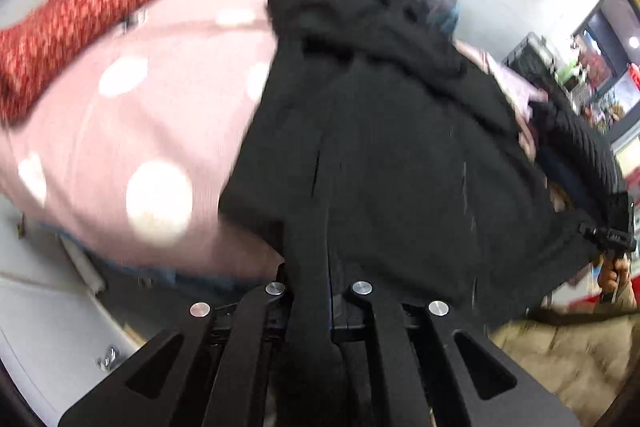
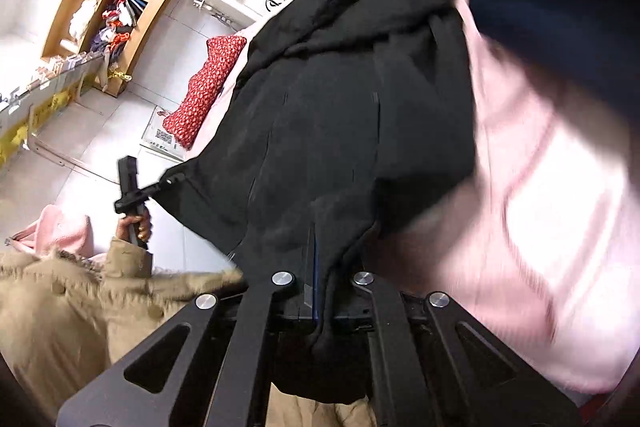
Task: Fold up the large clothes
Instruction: 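Grasp the jacket hem with both tools and lift it toward the collar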
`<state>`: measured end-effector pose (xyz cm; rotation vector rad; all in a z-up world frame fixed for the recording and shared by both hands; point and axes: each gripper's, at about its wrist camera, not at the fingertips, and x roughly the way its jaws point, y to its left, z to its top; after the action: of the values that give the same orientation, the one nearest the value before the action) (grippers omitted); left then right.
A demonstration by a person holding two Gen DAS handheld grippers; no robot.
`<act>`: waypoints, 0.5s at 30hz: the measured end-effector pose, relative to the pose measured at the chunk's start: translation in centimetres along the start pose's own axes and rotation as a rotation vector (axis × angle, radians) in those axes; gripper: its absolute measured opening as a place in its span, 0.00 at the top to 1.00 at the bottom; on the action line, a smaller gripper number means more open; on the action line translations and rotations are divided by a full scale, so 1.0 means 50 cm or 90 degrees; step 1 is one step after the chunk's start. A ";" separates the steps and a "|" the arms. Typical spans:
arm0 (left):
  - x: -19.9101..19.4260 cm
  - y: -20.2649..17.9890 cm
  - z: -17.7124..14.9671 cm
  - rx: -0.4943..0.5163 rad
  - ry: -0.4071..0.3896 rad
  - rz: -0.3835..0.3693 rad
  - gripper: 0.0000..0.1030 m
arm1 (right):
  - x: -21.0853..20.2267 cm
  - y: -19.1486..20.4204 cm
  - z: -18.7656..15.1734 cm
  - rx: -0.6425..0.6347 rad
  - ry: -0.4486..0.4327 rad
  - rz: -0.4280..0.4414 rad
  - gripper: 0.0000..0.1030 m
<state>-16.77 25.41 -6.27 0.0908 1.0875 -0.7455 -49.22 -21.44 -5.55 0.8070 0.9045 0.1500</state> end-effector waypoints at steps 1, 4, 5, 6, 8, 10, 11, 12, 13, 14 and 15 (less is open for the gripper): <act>-0.002 0.001 0.026 -0.013 -0.021 -0.002 0.96 | 0.004 0.001 0.026 -0.008 -0.003 -0.010 0.97; 0.016 0.014 0.107 -0.063 -0.067 0.012 0.96 | 0.026 0.023 0.133 -0.064 -0.011 -0.077 0.97; 0.028 0.019 0.136 -0.084 -0.078 0.010 0.96 | 0.031 0.028 0.162 -0.077 -0.012 -0.099 0.97; 0.043 0.023 0.175 -0.105 -0.085 0.013 0.96 | 0.036 0.036 0.197 -0.087 -0.013 -0.122 0.97; 0.073 0.013 0.244 -0.104 -0.083 0.035 0.96 | 0.033 0.032 0.285 -0.082 -0.020 -0.153 0.97; 0.104 -0.001 0.328 -0.085 -0.073 0.054 0.96 | 0.025 0.023 0.375 -0.043 -0.042 -0.158 0.97; 0.126 -0.006 0.383 -0.078 -0.063 0.059 0.96 | 0.021 0.014 0.415 -0.018 -0.053 -0.155 0.97; 0.139 -0.011 0.416 -0.076 -0.061 0.064 0.96 | 0.019 -0.004 0.470 0.023 -0.063 -0.146 0.97; 0.151 -0.013 0.459 -0.076 -0.064 0.067 0.96 | 0.017 -0.020 0.504 0.050 -0.070 -0.142 0.97; 0.167 -0.006 0.513 -0.089 -0.068 0.061 0.96 | 0.018 -0.036 0.546 0.083 -0.078 -0.145 0.97; 0.180 -0.001 0.544 -0.104 -0.066 0.053 0.96 | 0.020 -0.066 0.596 0.123 -0.084 -0.148 0.97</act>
<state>6.33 9.49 -0.45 -0.0413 1.0352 -0.5784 -26.96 -40.02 2.06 0.8726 0.8898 -0.1954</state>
